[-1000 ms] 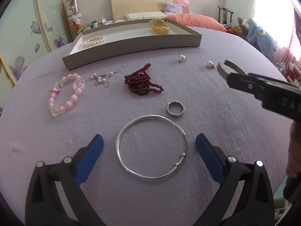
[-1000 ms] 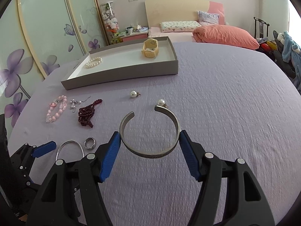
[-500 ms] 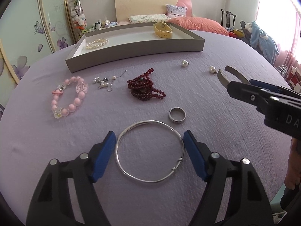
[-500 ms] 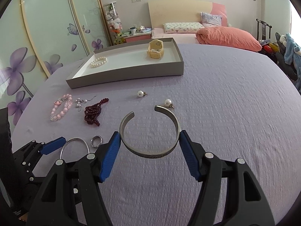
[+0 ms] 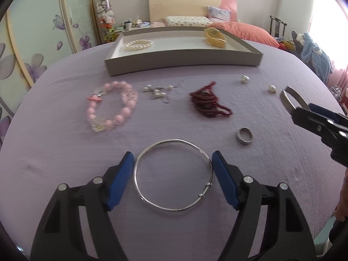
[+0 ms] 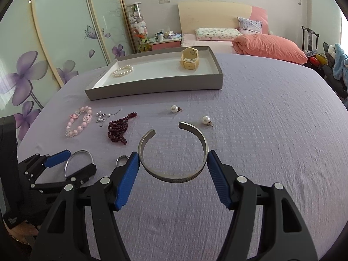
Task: Organize jewelry
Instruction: 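Carry the silver bangle and silver cuff into the grey tray and release both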
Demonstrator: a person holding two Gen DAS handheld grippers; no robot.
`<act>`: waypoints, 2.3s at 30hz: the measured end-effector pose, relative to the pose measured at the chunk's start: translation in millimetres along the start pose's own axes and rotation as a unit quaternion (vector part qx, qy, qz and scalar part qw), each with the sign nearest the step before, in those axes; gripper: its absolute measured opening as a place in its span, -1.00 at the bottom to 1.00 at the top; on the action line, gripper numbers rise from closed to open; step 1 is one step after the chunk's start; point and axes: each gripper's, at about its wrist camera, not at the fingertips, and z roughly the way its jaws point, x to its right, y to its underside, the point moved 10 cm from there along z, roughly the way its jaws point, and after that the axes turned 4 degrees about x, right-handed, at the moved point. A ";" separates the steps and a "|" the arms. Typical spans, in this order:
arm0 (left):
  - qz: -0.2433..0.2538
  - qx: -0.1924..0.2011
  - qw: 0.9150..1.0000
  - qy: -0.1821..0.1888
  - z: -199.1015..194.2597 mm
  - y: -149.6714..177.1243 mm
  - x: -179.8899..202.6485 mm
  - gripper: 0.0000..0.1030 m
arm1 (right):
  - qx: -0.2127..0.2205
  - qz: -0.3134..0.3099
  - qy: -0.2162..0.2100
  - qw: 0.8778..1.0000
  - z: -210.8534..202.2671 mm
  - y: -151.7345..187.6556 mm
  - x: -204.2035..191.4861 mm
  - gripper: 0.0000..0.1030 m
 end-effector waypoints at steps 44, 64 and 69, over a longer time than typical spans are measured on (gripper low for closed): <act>-0.057 0.098 0.993 -0.014 -35.2 -104.9 -71.4 0.42 | 0.031 -0.032 -0.002 0.999 13.8 -67.5 -20.7 0.27; -0.080 0.095 0.992 0.012 69.3 -222.2 -72.1 0.42 | 0.039 -0.002 0.037 0.999 128.5 -167.5 14.9 0.27; -0.083 0.078 0.993 0.018 97.8 -233.8 -66.5 0.42 | 0.006 0.011 0.048 0.999 166.1 -171.1 22.3 0.27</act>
